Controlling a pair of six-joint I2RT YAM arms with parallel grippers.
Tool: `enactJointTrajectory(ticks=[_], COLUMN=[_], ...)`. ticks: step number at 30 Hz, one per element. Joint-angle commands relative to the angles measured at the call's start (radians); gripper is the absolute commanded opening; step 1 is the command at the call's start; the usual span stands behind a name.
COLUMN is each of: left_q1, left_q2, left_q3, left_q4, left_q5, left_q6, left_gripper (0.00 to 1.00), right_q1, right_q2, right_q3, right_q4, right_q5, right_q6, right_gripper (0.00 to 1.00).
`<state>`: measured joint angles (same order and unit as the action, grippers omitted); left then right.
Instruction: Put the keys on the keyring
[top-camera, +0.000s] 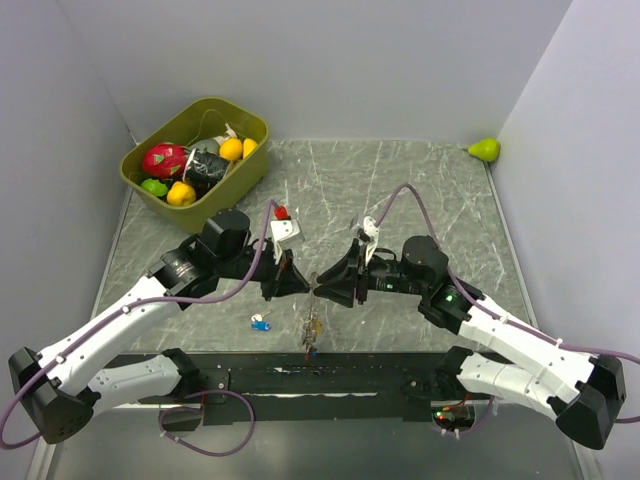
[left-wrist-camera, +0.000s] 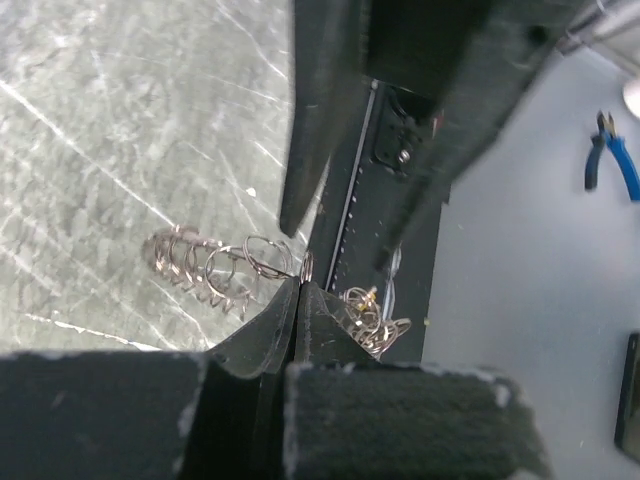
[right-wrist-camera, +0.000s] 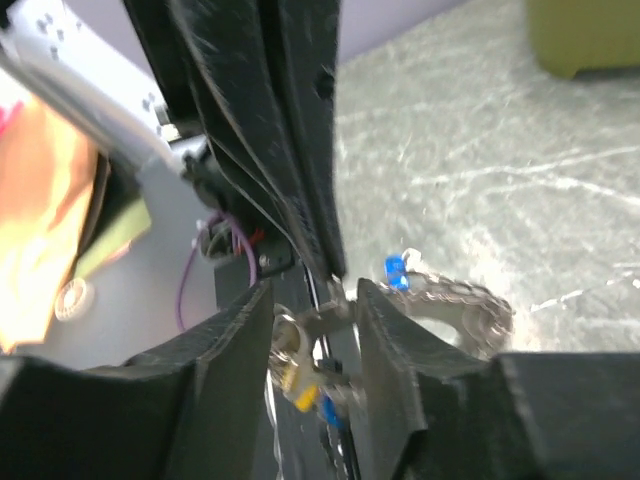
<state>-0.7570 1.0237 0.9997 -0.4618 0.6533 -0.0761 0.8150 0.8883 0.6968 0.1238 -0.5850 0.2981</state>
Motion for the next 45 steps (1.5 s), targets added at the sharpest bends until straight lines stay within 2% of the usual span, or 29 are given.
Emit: enactJointTrajectory(ticks=[1, 15, 16, 22, 23, 27, 31, 32, 35, 38, 45], left_q1=[-0.019, -0.039, -0.041, -0.051, -0.051, -0.054, -0.054, -0.054, -0.053, -0.047, -0.007], left_q2=[-0.046, -0.042, -0.040, -0.037, -0.037, -0.033, -0.050, -0.062, -0.085, -0.103, -0.154], left_q3=[0.047, 0.045, 0.047, 0.051, 0.051, 0.045, 0.022, 0.002, -0.029, -0.059, -0.170], left_q4=[0.011, 0.035, 0.031, 0.029, 0.029, 0.058, 0.139, 0.164, 0.244, 0.334, 0.627], left_q5=[0.086, 0.118, 0.120, 0.114, 0.114, 0.103, 0.037, -0.001, -0.055, -0.064, 0.000], left_q6=[0.107, 0.117, 0.118, 0.116, 0.114, 0.089, -0.008, -0.030, -0.134, -0.230, -0.442], left_gripper=[0.01, 0.01, 0.01, 0.01, 0.01, 0.01, 0.20, 0.30, 0.40, 0.44, 0.46], right_q1=[-0.024, -0.028, -0.028, -0.030, -0.028, -0.028, -0.028, -0.028, -0.028, -0.028, -0.028], right_q2=[-0.009, 0.069, 0.073, 0.087, 0.086, 0.075, 0.046, 0.038, -0.003, -0.052, -0.190], right_q3=[0.044, 0.073, 0.075, 0.082, 0.081, 0.067, 0.017, 0.001, -0.060, -0.118, -0.249], right_q4=[-0.003, 0.008, 0.011, 0.017, 0.023, 0.068, 0.155, 0.181, 0.284, 0.382, 0.540], right_q5=[-0.105, -0.249, -0.253, -0.256, -0.259, -0.228, -0.167, -0.153, -0.098, -0.032, 0.141], right_q6=[-0.071, -0.056, -0.053, -0.040, -0.030, 0.001, 0.058, 0.087, 0.140, 0.182, 0.242], right_gripper=[0.44, 0.40, 0.38, 0.12, 0.00, 0.00, 0.00, 0.00, 0.00, 0.00, 0.00])
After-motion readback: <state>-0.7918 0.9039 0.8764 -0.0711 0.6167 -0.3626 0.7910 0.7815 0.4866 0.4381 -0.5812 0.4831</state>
